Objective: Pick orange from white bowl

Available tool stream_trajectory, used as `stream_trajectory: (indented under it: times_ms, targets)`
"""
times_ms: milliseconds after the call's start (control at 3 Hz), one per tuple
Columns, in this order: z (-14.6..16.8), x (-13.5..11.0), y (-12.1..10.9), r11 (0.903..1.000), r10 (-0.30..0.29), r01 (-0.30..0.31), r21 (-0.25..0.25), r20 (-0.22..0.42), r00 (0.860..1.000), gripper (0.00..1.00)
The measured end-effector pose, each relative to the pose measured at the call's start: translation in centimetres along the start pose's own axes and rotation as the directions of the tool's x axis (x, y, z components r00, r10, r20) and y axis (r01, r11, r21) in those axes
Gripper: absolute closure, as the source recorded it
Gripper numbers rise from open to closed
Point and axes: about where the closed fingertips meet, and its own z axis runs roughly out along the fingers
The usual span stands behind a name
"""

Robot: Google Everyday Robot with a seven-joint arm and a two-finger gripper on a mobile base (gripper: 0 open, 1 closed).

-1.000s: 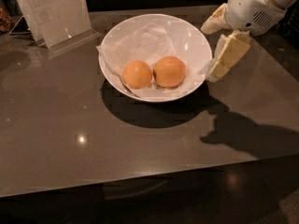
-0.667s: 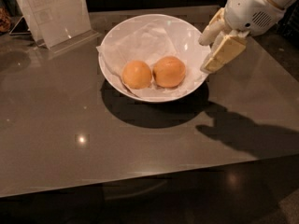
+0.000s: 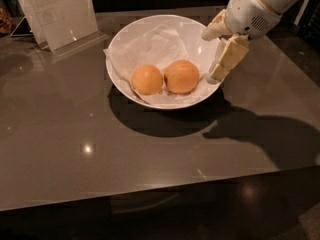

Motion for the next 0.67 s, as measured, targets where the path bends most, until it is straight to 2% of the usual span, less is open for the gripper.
stream_trajectory:
  times_ms: [667]
  targets:
    - [4.1,-1.4,-2.2,0.9972,-0.024,0.029,-0.069,0.065,0.998,0.17]
